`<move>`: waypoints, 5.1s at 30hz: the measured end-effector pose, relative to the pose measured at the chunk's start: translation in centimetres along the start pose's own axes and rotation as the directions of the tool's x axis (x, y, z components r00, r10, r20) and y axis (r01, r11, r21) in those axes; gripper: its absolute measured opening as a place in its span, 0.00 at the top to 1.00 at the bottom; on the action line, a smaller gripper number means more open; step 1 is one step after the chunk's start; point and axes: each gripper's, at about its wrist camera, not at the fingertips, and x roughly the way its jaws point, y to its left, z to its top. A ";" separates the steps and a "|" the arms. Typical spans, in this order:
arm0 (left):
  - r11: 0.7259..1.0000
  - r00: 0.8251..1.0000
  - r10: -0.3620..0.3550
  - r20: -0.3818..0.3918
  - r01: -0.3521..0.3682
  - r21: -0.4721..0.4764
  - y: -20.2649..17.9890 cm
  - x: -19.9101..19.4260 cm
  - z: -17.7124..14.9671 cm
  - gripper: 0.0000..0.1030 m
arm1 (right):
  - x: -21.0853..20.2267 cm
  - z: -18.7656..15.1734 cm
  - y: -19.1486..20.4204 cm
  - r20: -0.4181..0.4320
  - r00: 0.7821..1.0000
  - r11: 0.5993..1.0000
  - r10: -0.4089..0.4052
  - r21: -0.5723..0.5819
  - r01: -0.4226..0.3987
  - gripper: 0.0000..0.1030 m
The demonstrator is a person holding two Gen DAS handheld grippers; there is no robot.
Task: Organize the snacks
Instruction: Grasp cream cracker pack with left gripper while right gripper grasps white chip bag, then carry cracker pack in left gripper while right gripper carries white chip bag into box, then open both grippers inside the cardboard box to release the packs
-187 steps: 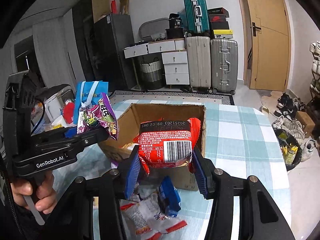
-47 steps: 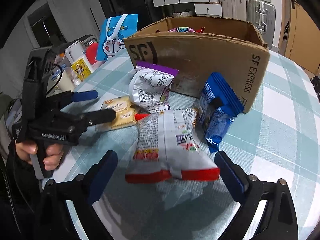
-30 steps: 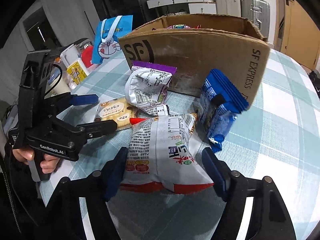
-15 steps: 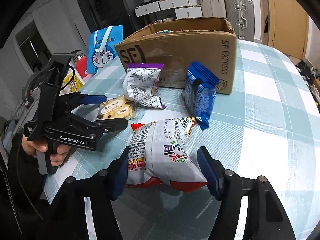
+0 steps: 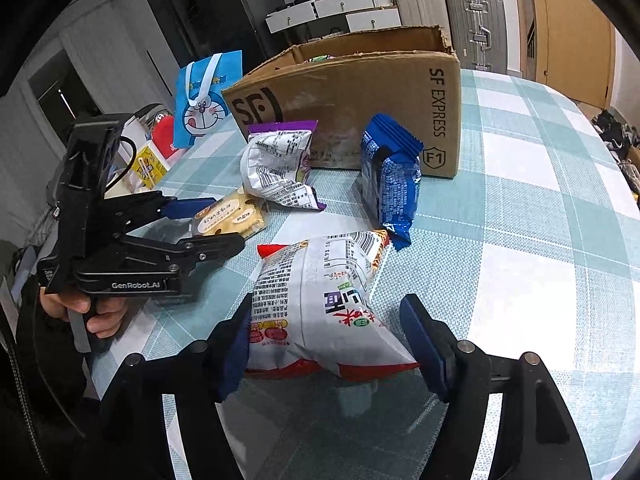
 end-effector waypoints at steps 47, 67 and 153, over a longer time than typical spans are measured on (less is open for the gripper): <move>0.979 0.967 -0.030 0.252 0.079 -0.185 0.3 -10.1 0.4 0.46 | -5.6 0.8 1.0 0.211 0.977 0.999 0.028 -0.031 -0.022 0.49; 0.982 0.940 0.012 0.340 0.052 -0.179 -1.4 -13.2 5.8 0.46 | -9.4 5.8 0.4 0.367 0.930 1.000 -0.022 0.021 0.016 0.49; 0.981 0.960 0.084 0.266 -0.033 -0.191 3.6 0.8 17.9 0.21 | 0.6 17.9 -5.8 0.341 0.938 0.997 -0.057 0.075 0.034 0.05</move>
